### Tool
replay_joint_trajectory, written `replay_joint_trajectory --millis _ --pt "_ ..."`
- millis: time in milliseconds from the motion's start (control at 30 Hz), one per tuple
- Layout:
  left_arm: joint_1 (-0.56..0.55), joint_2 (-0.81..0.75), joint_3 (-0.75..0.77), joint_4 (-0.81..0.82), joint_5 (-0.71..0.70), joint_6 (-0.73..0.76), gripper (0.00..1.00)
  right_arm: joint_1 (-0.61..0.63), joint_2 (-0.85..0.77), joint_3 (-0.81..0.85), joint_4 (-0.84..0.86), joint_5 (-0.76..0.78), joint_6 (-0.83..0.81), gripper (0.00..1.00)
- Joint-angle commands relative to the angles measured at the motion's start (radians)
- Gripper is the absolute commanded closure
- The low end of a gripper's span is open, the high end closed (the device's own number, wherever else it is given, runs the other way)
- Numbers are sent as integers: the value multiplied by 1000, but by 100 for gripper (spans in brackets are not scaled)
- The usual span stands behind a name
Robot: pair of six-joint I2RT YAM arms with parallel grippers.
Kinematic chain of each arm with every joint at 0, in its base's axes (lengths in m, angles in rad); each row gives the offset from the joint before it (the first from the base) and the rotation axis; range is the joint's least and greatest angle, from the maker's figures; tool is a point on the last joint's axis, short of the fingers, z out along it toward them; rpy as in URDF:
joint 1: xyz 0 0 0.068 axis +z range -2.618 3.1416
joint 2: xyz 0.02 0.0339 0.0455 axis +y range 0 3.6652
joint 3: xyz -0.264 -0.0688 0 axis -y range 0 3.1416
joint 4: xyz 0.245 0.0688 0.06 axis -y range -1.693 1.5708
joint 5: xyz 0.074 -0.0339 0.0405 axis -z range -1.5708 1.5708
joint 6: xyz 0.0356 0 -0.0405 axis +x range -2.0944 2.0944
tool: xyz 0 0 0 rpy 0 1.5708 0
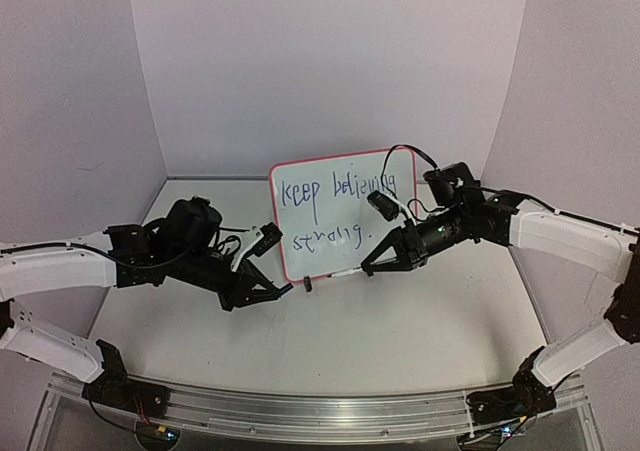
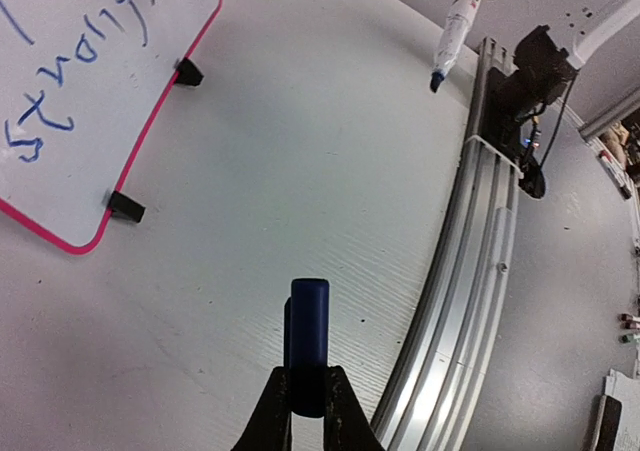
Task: Write a sentence on the whiteboard
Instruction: Insert the whiteboard marker without the cap into the whiteboard marker.
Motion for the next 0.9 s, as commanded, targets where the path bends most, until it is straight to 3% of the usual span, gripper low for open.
replay_joint_trajectory --millis 0,867 --pt "-12 43 96 -51 160 72 100 32 28 77 -16 -100 23 100" --pt "-34 58 129 8 283 48 100 109 102 134 -72 -71 13 100"
